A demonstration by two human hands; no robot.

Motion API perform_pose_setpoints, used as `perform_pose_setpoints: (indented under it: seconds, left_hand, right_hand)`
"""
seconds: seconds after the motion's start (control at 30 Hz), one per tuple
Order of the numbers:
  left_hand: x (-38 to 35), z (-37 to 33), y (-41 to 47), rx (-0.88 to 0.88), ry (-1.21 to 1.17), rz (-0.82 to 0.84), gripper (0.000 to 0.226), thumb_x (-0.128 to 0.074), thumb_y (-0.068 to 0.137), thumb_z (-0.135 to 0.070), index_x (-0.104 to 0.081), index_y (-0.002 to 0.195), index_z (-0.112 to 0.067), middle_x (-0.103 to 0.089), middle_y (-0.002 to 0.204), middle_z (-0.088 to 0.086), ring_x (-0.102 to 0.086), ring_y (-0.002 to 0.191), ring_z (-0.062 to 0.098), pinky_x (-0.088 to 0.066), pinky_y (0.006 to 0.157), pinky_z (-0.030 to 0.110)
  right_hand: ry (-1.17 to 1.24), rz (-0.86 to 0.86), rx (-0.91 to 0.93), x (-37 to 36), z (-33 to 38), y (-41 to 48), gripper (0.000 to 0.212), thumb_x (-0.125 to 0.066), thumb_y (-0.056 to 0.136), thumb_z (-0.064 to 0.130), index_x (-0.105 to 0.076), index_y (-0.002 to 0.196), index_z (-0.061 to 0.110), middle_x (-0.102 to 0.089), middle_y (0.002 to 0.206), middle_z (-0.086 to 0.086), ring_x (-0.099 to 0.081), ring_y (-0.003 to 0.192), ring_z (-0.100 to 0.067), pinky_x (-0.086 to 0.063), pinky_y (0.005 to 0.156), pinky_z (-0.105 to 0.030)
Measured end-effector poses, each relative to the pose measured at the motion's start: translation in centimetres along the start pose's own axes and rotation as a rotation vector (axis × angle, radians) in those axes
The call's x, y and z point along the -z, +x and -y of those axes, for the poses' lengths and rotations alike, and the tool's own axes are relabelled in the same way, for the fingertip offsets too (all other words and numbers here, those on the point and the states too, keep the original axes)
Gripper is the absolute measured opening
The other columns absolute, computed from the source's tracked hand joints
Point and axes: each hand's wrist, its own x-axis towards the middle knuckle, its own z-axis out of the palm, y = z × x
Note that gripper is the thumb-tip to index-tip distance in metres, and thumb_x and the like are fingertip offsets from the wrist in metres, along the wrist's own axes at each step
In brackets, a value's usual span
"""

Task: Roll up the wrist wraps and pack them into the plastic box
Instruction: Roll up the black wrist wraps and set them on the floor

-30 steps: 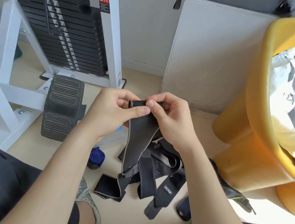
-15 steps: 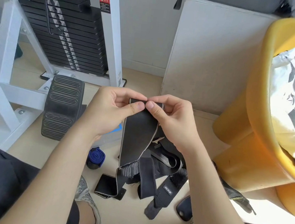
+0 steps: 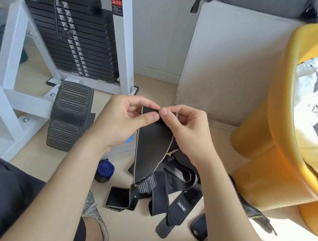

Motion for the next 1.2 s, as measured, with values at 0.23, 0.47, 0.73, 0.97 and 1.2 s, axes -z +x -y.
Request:
perform_pose_setpoints:
  seconds: [0.23, 0.47, 0.73, 0.97, 1.2]
  left_hand:
    - [-0.4, 0.1, 0.1, 0.05, -0.034, 0.058, 0.044, -0.071, 0.093, -0.069, -0.084, 0.111, -0.03, -0.078, 0.099, 0.02, -0.071, 0.093, 0.024, -0.056, 0.098, 0.051]
    - [-0.8, 0.3, -0.1, 0.016, 0.011, 0.036, 0.019, -0.079, 0.097, -0.033, -0.082, 0.116, -0.037, -0.081, 0.106, 0.017, -0.071, 0.101, 0.047, -0.055, 0.109, 0.061]
    - [-1.2, 0.6, -0.2, 0.211, -0.129, 0.115, 0.029, -0.066, 0.107, -0.043, -0.081, 0.121, -0.022, -0.082, 0.116, 0.013, -0.078, 0.115, 0.034, -0.058, 0.105, 0.065]
    - [-0.8, 1.1, 0.1, 0.054, -0.045, 0.073, 0.021, -0.074, 0.102, -0.022, -0.08, 0.121, -0.028, -0.083, 0.115, 0.001, -0.077, 0.113, 0.02, -0.058, 0.103, 0.038]
    - [-1.0, 0.5, -0.3, 0.129, -0.139, 0.076, 0.047, -0.069, 0.099, -0.062, -0.079, 0.117, -0.019, -0.08, 0.113, 0.008, -0.075, 0.11, 0.027, -0.054, 0.106, 0.06]
  right_hand:
    - [0.06, 0.023, 0.04, -0.1, 0.3, -0.1, 0.014, -0.087, 0.091, 0.02, -0.078, 0.102, 0.017, -0.079, 0.098, -0.024, -0.072, 0.085, -0.049, -0.062, 0.079, -0.064]
    - [0.048, 0.083, -0.061, -0.6, 0.3, -0.2, 0.013, -0.063, 0.104, 0.032, -0.062, 0.097, 0.021, -0.063, 0.083, 0.015, -0.055, 0.078, -0.005, -0.045, 0.076, -0.025]
    - [-0.176, 0.074, 0.024, -0.5, -0.1, -0.1, 0.011, -0.058, 0.113, 0.022, -0.055, 0.105, 0.015, -0.055, 0.085, 0.013, -0.049, 0.075, -0.002, -0.041, 0.074, -0.022]
    - [-0.115, 0.074, -0.122, -1.8, 0.1, -0.5, 0.028, -0.045, 0.112, 0.05, -0.049, 0.107, 0.023, -0.05, 0.08, 0.02, -0.045, 0.07, 0.002, -0.042, 0.071, -0.027]
    - [0.013, 0.048, -0.037, -1.8, 0.3, -0.4, 0.011, -0.057, 0.113, 0.027, -0.054, 0.106, 0.019, -0.058, 0.089, 0.009, -0.054, 0.077, 0.002, -0.046, 0.072, -0.016]
